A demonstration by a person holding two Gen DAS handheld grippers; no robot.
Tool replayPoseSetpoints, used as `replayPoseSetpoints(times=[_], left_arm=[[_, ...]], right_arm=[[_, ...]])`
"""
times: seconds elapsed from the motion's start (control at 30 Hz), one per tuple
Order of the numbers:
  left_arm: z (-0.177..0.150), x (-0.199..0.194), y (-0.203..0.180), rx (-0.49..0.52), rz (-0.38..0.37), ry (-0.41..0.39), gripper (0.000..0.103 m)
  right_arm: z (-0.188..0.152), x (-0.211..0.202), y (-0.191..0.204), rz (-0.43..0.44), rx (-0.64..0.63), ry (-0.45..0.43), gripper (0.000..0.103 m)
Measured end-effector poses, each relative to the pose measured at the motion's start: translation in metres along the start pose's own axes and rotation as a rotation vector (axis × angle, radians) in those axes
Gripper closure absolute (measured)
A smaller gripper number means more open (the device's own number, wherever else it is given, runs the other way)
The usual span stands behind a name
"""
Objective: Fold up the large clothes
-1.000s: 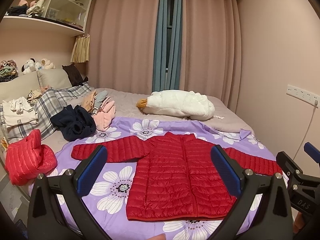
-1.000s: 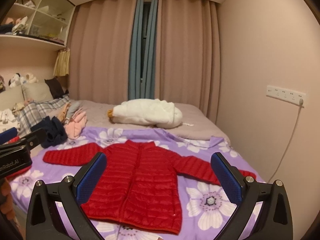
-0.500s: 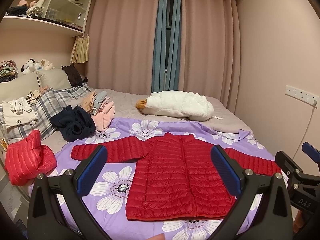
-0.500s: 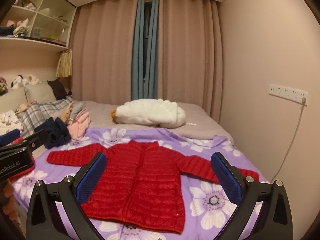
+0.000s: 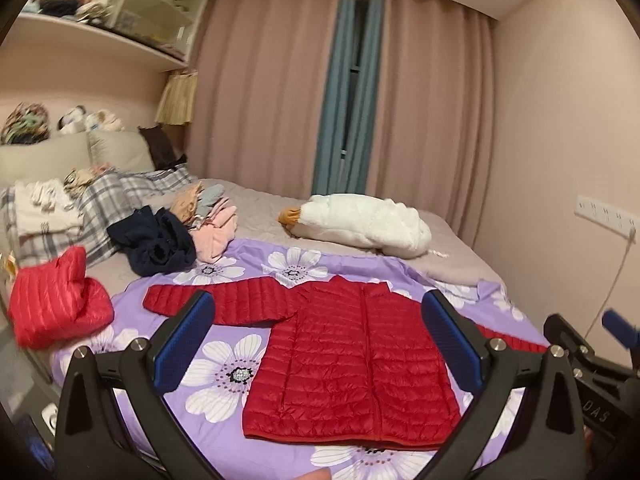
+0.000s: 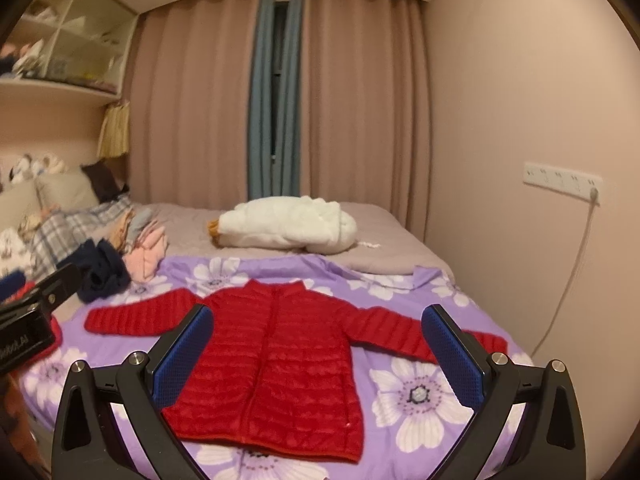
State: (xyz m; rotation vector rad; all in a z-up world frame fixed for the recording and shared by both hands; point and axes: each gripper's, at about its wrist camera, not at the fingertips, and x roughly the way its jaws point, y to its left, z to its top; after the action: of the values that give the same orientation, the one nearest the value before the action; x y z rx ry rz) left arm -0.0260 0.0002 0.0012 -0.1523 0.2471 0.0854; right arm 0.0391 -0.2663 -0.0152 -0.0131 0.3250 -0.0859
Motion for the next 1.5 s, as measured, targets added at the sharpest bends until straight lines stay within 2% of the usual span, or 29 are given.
replayPoseSetpoints(times=[0.2, 0.27, 0.37, 0.53, 0.8, 1.2, 1.5], left_arm=[[-0.009, -0.005, -0.004, 0.004, -0.011, -0.005, 0.000], [-0.013, -0.006, -0.006, 0.020, -0.008, -0.003, 0.000], [-0.016, -0.012, -0.008, 0.054, -0.046, -0.012, 0.000], [-0.014, -0.024, -0.002, 0.007, -0.101, -0.038, 0.000], [-0.016, -0.022, 0.003, -0.014, -0.030, -0.031, 0.000], [-0.017, -0.024, 0.007, -0.025, -0.013, -0.038, 0.000], [-0.017, -0.021, 0.010, -0.036, 0.005, -0.040, 0.000]], right_arm=[[-0.006, -0.006, 0.002, 0.016, 0.035, 0.014, 0.000], [-0.011, -0.006, 0.002, -0.004, 0.057, 0.021, 0.000], [-0.015, -0.007, 0.003, -0.022, 0.069, 0.027, 0.000], [-0.013, -0.014, 0.004, 0.004, 0.093, 0.016, 0.000], [-0.012, -0.018, 0.004, 0.012, 0.096, -0.001, 0.000], [-0.014, -0.018, 0.001, 0.001, 0.114, 0.001, 0.000], [-0.015, -0.017, -0.004, 0.027, 0.125, -0.005, 0.000]])
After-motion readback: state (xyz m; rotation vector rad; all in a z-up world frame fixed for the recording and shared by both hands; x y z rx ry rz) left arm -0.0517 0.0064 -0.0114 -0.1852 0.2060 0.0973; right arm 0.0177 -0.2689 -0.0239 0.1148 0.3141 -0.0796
